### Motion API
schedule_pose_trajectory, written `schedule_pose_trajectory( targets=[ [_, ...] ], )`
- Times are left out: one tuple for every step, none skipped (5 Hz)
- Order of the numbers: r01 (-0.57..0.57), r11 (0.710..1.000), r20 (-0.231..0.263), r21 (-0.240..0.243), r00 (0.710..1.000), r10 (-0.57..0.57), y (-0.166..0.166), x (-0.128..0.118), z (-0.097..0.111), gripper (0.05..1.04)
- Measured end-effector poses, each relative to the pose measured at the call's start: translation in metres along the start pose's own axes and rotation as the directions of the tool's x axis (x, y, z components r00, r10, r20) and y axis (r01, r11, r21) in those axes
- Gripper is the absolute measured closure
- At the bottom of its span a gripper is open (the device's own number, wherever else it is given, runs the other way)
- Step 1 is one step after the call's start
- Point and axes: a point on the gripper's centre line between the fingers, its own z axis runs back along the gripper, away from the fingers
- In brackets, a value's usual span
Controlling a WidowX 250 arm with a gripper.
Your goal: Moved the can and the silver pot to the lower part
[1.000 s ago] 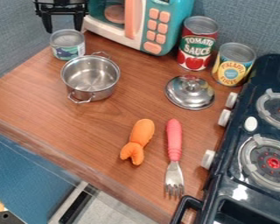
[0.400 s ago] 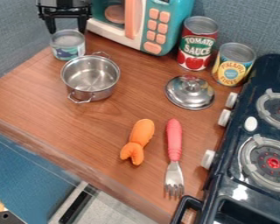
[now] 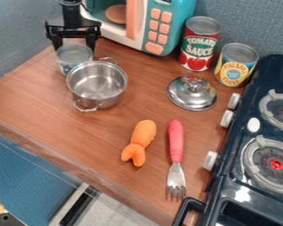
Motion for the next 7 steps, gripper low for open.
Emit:
schedule_pose_trajectory(
  targets=[
    [0.017,1.0,-0.003,0.008,1.0,-0.017,0.003,-0.017,0.003,0.084],
    [0.021,1.0,0.002,0.005,1.0,-0.021,0.005,-0.033,0.01,0.084],
    [0.063,0.998,-0.005,0.015,0.998,-0.063,0.007,-0.061,0.015,0.084],
    [0.073,0.997,0.0,0.019,0.997,-0.073,0.011,-0.083,0.019,0.084],
    [0.089,0.995,-0.017,0.045,0.996,-0.088,0.019,-0.108,0.015,0.084],
    [0.117,0.992,-0.031,0.053,0.993,-0.116,0.021,-0.129,0.014,0.084],
    [0.131,0.991,-0.031,0.04,0.991,-0.13,0.022,-0.145,0.018,0.084]
  ],
)
